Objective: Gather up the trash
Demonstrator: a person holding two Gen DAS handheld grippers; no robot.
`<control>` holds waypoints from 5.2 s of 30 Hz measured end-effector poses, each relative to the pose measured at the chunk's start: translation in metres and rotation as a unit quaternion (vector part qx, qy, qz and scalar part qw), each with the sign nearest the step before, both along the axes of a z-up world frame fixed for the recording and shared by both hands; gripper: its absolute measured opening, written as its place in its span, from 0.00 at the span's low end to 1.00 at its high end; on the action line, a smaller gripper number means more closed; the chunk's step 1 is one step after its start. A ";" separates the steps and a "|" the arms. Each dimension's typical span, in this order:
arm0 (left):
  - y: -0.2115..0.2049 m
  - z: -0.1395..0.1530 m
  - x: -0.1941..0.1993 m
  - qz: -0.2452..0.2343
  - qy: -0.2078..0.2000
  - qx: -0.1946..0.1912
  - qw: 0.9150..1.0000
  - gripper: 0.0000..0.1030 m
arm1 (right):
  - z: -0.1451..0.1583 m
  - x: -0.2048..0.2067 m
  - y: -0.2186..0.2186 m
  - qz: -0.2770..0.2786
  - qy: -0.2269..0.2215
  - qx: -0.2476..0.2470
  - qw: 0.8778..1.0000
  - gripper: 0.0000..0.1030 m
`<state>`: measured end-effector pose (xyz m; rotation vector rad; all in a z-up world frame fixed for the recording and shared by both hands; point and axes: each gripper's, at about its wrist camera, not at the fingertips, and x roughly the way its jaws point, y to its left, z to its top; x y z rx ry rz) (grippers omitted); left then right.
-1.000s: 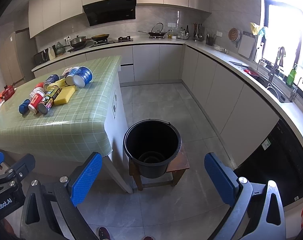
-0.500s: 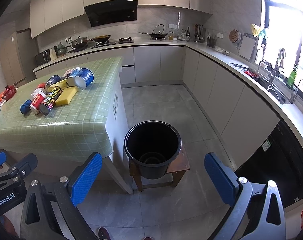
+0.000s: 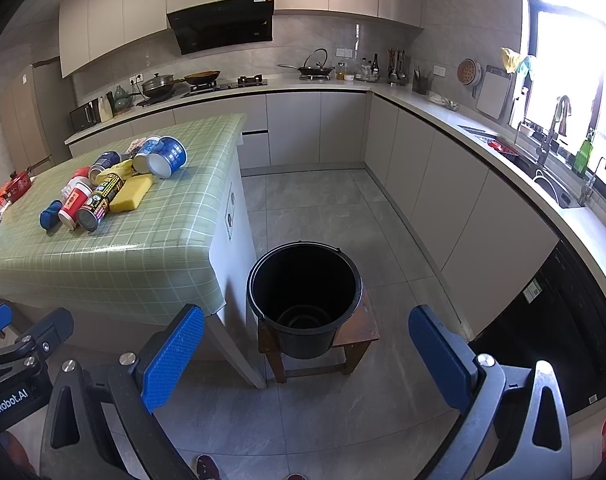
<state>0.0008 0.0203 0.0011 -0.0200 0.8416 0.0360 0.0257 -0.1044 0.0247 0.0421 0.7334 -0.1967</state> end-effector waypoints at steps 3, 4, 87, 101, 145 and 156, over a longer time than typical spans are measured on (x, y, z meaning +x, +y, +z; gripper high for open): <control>0.000 0.001 0.000 0.000 -0.001 -0.001 1.000 1.00 | 0.000 0.000 0.000 0.000 0.000 -0.001 1.000 1.00; 0.001 0.001 0.000 0.000 -0.001 -0.001 1.000 1.00 | 0.000 0.000 0.000 0.000 0.000 0.000 1.000 1.00; 0.233 -0.039 0.252 -0.018 0.040 -0.008 0.999 0.94 | -0.012 0.254 0.226 0.066 0.008 0.050 0.997 1.00; 0.249 -0.074 0.301 -0.083 0.099 -0.036 0.991 0.68 | -0.027 0.308 0.241 0.031 0.032 0.045 0.998 1.00; 0.305 -0.040 0.292 -0.149 0.044 -0.070 0.985 0.54 | -0.063 0.349 0.315 0.085 0.061 0.167 0.980 0.54; 0.294 -0.031 0.287 -0.166 0.031 -0.077 0.983 0.54 | -0.024 0.323 0.303 0.077 -0.010 0.185 0.980 0.54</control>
